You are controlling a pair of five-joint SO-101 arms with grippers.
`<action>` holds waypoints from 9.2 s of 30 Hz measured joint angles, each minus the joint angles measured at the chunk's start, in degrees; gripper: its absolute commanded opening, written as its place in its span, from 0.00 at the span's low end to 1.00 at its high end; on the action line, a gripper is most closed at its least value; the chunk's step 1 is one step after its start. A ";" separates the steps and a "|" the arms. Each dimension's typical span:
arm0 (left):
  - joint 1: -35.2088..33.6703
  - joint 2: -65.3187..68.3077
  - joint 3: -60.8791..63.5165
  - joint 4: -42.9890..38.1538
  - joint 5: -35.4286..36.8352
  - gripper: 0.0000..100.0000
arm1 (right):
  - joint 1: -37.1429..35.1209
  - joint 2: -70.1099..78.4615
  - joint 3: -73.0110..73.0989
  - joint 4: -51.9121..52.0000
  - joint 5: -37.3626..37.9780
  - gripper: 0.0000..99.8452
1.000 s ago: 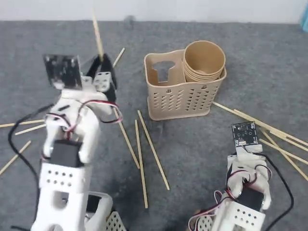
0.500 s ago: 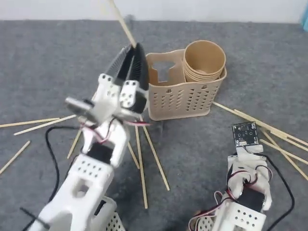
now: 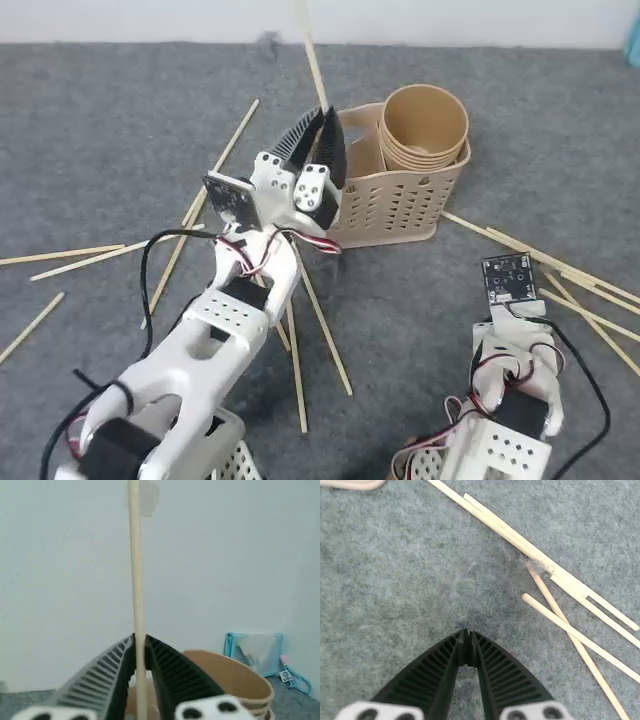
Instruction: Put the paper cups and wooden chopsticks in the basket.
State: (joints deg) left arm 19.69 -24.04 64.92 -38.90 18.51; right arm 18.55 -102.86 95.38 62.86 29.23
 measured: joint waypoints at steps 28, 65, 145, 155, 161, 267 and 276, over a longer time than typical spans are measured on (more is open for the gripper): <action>-7.38 -32.70 -1.23 45.80 -2.64 0.15 | 0.00 0.00 0.00 0.00 1.32 0.01; -29.19 40.88 -64.53 87.82 -16.35 0.14 | 0.00 0.00 0.00 0.00 1.67 0.01; -14.68 2.46 -79.82 120.62 -18.90 0.01 | 0.00 0.00 0.00 0.00 1.67 0.01; -7.12 -26.55 -38.42 82.81 -18.99 0.01 | 0.00 0.00 0.00 0.00 1.67 0.01; -5.45 -33.32 -16.18 49.05 -18.99 0.01 | 0.00 0.00 0.00 0.00 1.67 0.01; -37.10 50.46 -55.91 78.51 -24.35 0.13 | 0.00 0.00 0.00 0.00 1.67 0.01; -37.10 52.66 -59.34 84.48 -24.35 0.01 | 0.00 0.00 0.00 0.00 1.67 0.01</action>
State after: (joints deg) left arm -17.41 28.62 5.58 45.58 -5.85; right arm 18.55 -102.86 95.38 62.86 30.90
